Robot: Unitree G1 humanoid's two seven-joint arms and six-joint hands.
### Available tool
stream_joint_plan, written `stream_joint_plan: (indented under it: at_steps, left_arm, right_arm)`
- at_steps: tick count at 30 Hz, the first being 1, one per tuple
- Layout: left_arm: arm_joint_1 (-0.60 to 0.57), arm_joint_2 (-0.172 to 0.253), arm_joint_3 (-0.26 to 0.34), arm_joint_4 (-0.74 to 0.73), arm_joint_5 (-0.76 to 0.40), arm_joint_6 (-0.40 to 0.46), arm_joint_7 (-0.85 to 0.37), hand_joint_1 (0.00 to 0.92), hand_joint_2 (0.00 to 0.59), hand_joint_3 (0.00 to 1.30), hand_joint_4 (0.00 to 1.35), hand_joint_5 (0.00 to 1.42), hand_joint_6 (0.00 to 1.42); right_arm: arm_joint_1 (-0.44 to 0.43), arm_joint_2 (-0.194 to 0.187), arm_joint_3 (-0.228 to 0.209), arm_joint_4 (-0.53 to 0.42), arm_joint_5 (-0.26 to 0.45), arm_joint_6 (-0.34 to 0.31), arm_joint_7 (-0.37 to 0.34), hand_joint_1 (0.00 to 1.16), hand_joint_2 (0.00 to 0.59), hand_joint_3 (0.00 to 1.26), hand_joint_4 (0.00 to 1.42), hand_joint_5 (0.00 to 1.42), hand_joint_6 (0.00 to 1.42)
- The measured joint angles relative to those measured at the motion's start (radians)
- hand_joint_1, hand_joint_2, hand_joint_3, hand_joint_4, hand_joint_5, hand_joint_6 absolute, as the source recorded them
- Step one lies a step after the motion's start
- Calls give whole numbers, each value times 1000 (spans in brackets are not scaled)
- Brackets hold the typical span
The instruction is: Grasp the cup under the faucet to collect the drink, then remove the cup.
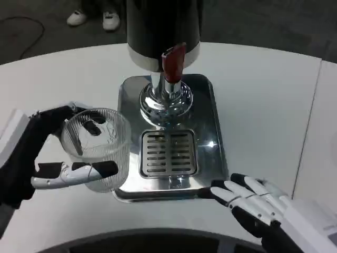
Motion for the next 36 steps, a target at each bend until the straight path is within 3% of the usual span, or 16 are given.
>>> stream_joint_plan:
  at_steps: [9, 21, 36]
  left_arm:
    - [-95, -4, -85, 143, 86, -4, 108, 632, 6, 694, 815, 947, 922]
    - [-252, -3, -213, 386, 269, -25, 353, 618, 7, 694, 823, 958, 922]
    - [-367, -22, -347, 570, 324, -4, 511, 595, 16, 694, 835, 958, 907]
  right_arm:
    - [8, 6, -20, 0, 15, -17, -1, 522, 448, 173, 94, 37, 18]
    - [34, 19, -44, 0, 45, -45, -1, 522, 448, 173, 94, 37, 18]
    - [64, 24, -92, 0, 86, -69, -2, 522, 448, 174, 94, 46, 18]
